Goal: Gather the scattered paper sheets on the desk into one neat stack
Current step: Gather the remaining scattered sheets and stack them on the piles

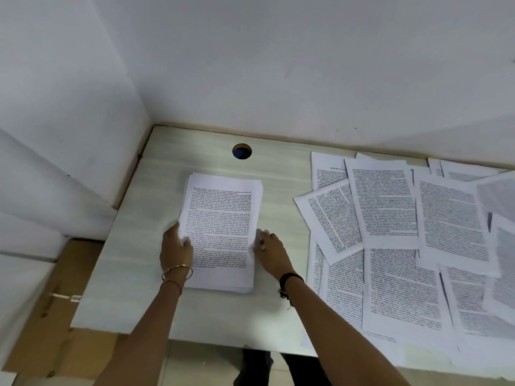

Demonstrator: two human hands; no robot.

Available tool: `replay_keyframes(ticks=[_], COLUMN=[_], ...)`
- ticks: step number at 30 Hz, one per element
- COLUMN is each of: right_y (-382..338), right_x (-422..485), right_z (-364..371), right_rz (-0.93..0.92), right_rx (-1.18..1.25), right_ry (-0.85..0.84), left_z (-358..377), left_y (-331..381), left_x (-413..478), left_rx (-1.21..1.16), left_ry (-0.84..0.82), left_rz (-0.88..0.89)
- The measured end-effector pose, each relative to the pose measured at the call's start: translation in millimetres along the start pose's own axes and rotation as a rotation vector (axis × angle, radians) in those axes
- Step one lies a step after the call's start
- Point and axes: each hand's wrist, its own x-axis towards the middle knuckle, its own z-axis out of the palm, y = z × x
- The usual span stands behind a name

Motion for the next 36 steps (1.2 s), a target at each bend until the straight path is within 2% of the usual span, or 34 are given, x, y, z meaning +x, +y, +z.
replay_keyframes(ticks=[3,6,9,13,15,20,23,26,29,32,36], right_y=[18,43,77,129,150,205,223,235,245,251,251], right_x=[-9,-26,-45,-76,-89,-112,-109,-100,-87,-65,-39], right_z=[-14,-27,-42,-65,-75,-100,-113,-127,-147,-170,-197], right_rz=[0.047,0.07,0.102,0.226,0.248,0.219,0.119,0.136,0.157,0.177,0.218], right_rx=[0.023,0.054,0.03,-0.021,-0.081,-0.114,-0.084,0.222,0.529,0.812,1.13], right_ry=[0.023,0.117,0.246,0.391,0.425,0.323,0.304,0.407,0.481,0.427,0.319], left_z=[16,38,68,118,136,174,189,204,215,231,255], left_y=[17,44,68,93,101,124,143,164,183,193,199], left_x=[-13,-30,-51,-91,-112,-151,-152,-148,-141,-137,-150], left_rx=[0.027,-0.01,-0.043,-0.133,-0.199,-0.27,-0.355,-0.456,-0.413,-0.32,-0.423], left_ry=[0.119,0.098,-0.008,-0.248,-0.365,-0.527,-0.515,-0.471,-0.441,-0.413,-0.353], left_rz=[0.086,0.142,0.19,0.274,0.223,0.132,0.062,-0.037,-0.055,-0.025,-0.012])
